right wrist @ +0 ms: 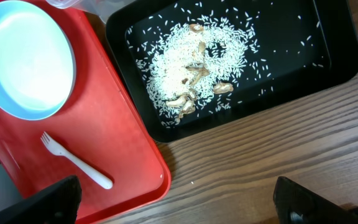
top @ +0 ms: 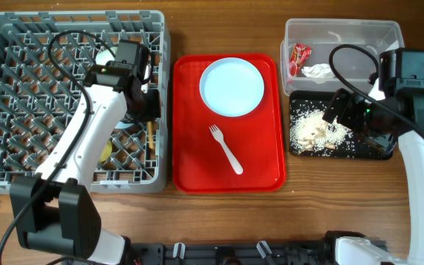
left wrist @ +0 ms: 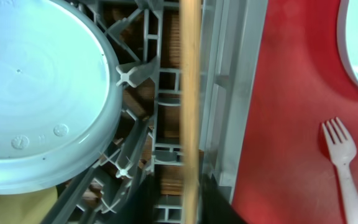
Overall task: Sort waste into correct bins and load items into the dishwasher rack
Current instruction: 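Reach left gripper back to the tray and grasp the white fork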
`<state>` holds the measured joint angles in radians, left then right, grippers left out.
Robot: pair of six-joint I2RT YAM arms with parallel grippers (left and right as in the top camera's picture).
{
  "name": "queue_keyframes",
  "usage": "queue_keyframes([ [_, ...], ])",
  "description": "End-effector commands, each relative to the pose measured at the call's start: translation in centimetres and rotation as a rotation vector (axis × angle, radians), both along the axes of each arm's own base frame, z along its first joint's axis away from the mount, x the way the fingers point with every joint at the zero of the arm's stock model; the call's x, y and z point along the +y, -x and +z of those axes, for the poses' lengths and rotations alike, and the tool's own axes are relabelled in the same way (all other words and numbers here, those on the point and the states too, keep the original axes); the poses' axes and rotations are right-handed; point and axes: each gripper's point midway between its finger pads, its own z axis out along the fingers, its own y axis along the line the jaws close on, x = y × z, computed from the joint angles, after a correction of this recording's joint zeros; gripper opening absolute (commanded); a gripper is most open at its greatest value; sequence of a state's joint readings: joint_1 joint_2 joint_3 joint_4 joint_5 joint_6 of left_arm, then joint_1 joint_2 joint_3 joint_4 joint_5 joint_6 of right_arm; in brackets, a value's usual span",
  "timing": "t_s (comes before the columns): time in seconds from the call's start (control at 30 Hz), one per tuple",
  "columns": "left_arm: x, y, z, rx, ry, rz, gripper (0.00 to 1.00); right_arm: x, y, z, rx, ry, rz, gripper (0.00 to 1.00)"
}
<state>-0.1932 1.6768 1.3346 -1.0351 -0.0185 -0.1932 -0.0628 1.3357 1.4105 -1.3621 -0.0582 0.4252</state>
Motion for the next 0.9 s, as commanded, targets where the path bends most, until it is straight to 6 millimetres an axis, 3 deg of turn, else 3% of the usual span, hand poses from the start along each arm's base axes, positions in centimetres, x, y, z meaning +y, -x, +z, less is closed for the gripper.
queue_keyframes([
  [0.0,0.3,-0.5,0.1,-0.012,-0.009,-0.001,0.76,-0.3,0.2,-0.1,0.003,0.014,-0.001,1.00],
  [0.13,-0.3,-0.5,0.3,-0.017,0.027,-0.004,0.79,-0.3,0.2,-0.1,0.003,0.015,0.000,1.00],
  [0.3,-6.7,0.9,1.3,0.035,0.293,-0.030,0.79,-0.3,0.0,-0.1,-0.002,0.015,-0.001,1.00],
  [0.43,-11.8,1.7,1.5,0.037,0.352,0.048,0.79,-0.3,0.0,0.0,-0.005,0.015,-0.001,1.00],
  [0.5,-13.5,1.7,1.3,0.005,0.320,0.067,0.79,-0.3,0.0,0.0,-0.005,0.015,-0.001,1.00],
  [0.63,-15.5,2.1,-0.2,-0.048,0.210,0.113,0.80,-0.3,0.0,0.0,-0.005,0.015,-0.001,1.00],
  [0.7,-17.2,2.6,-2.1,-0.055,0.154,0.079,0.80,-0.3,0.0,0.0,-0.005,0.015,-0.001,1.00],
  [0.87,-17.8,3.1,-6.5,-0.015,0.053,0.094,0.80,-0.3,0.0,0.0,-0.004,0.015,0.000,1.00],
])
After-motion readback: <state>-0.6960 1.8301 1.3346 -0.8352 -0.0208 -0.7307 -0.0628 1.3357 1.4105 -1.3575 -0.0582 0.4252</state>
